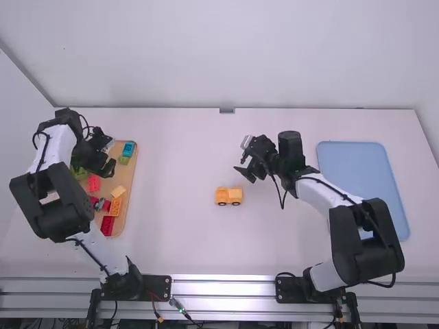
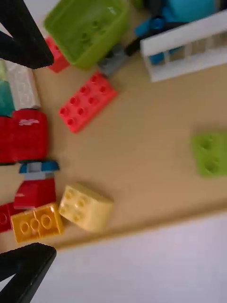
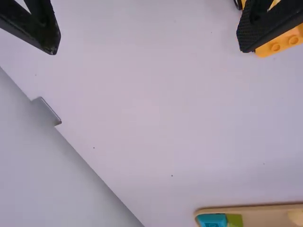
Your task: Assemble lego blocks to make yellow taxi
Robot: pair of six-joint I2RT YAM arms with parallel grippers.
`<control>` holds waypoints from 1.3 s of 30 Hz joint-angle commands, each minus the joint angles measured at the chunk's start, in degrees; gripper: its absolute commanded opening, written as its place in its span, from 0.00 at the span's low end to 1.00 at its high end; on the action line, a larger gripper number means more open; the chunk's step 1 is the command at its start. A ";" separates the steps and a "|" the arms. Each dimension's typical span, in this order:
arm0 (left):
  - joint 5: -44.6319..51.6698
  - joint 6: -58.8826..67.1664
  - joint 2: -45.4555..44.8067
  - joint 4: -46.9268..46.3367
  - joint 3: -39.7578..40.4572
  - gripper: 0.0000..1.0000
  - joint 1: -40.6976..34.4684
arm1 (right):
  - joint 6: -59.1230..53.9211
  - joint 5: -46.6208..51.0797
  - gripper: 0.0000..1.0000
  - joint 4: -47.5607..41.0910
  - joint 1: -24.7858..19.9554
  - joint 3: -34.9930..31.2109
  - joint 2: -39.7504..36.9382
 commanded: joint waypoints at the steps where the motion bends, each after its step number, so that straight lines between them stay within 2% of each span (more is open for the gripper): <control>1: -6.84 0.68 -1.73 0.79 -2.25 0.99 0.13 | 0.61 -0.13 0.99 -0.07 0.00 2.40 -0.79; 3: -7.13 4.98 -1.73 1.38 -3.80 0.99 -0.55 | 0.59 -0.11 0.99 0.13 -0.02 2.67 -0.79; 8: 0.20 15.72 -1.73 0.98 -6.80 0.99 -0.46 | 4.57 1.42 0.99 2.14 0.13 2.60 -0.79; 20: 2.78 16.35 -1.73 11.32 -15.08 1.00 -0.55 | 6.60 1.31 0.99 3.15 0.07 2.60 -0.79; 23: 3.23 16.39 -1.73 12.17 -15.96 0.95 -0.52 | 6.64 1.29 0.99 3.10 0.09 2.64 -0.79; 26: 6.12 18.69 -1.73 11.65 -16.00 0.84 -0.52 | 6.60 1.16 0.99 3.10 0.13 2.64 -0.79; 30: 8.83 20.61 -1.73 10.93 -16.00 0.80 -0.52 | 6.62 1.20 0.99 2.91 0.20 2.64 -0.79; 33: 8.74 20.37 -1.73 10.84 -16.00 0.73 -0.52 | 6.62 1.20 0.99 2.82 -0.02 2.62 -0.79; 39: 8.55 20.39 -1.73 11.10 -16.35 0.73 -0.48 | 7.50 1.40 0.99 3.06 0.11 2.60 -0.79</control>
